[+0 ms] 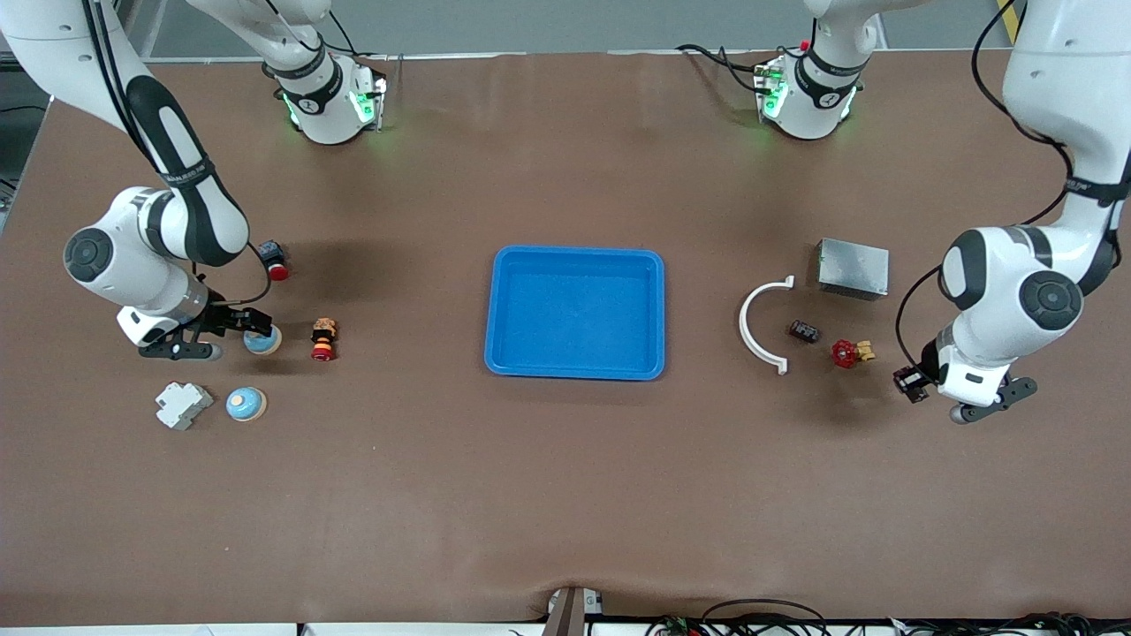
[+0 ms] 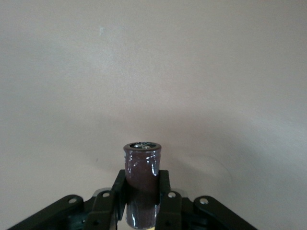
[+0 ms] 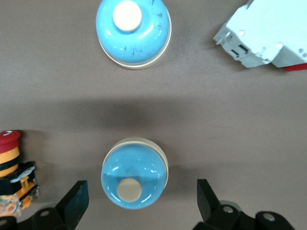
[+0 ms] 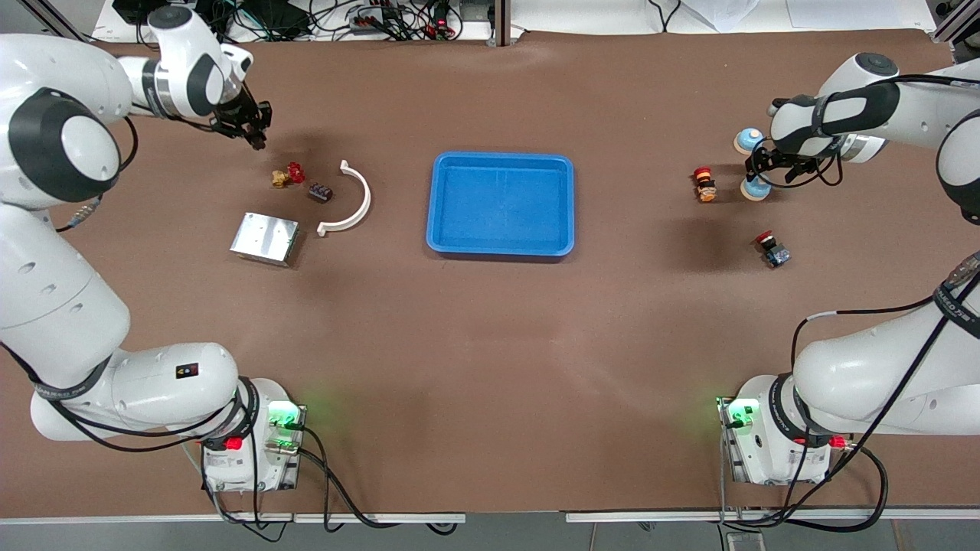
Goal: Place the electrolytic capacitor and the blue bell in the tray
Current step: 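Grasp the capacitor with the left gripper while the right gripper grasps the bell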
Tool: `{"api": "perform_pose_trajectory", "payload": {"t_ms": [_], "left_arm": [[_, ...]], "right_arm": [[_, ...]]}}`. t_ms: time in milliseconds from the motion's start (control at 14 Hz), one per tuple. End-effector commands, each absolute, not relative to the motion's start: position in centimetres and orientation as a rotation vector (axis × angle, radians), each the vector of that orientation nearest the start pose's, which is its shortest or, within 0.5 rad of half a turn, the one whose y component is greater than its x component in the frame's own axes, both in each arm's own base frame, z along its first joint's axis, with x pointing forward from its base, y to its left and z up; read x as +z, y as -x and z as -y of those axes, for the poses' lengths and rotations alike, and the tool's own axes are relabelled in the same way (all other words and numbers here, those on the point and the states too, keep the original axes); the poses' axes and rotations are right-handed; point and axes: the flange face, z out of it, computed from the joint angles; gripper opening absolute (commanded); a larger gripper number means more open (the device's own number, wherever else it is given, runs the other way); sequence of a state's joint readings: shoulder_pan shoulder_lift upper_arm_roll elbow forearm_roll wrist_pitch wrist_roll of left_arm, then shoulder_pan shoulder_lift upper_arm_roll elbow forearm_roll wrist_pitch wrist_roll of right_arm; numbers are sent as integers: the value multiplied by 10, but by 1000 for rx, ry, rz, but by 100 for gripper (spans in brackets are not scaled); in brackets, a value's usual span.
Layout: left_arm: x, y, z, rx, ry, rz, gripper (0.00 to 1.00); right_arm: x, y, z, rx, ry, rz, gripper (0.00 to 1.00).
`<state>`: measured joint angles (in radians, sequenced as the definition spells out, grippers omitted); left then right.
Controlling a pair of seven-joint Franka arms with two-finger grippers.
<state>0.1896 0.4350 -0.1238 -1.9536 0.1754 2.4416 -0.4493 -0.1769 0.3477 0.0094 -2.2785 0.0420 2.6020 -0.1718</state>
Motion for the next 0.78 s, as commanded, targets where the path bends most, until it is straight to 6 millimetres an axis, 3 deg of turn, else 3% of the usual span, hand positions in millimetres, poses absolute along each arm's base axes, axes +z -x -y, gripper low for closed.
{"api": "perform_pose_trajectory", "payload": {"t_ms": [0,427,641,712], "left_arm": [[300,-612,-20,-70,3006,623,0],[323,-596,97,-17,2961,947,0],[327,-586,147,-14,2954,1042,0],[328,-580,170,-11,2952,1065,0]], "right_arm": [[184,-523,84,19,3104,-45,100],[176,-520,81,19,3104,-36,100],[175,-519,79,24,3103,-32,86],[174,-518,79,29,3103,-32,77]]}}
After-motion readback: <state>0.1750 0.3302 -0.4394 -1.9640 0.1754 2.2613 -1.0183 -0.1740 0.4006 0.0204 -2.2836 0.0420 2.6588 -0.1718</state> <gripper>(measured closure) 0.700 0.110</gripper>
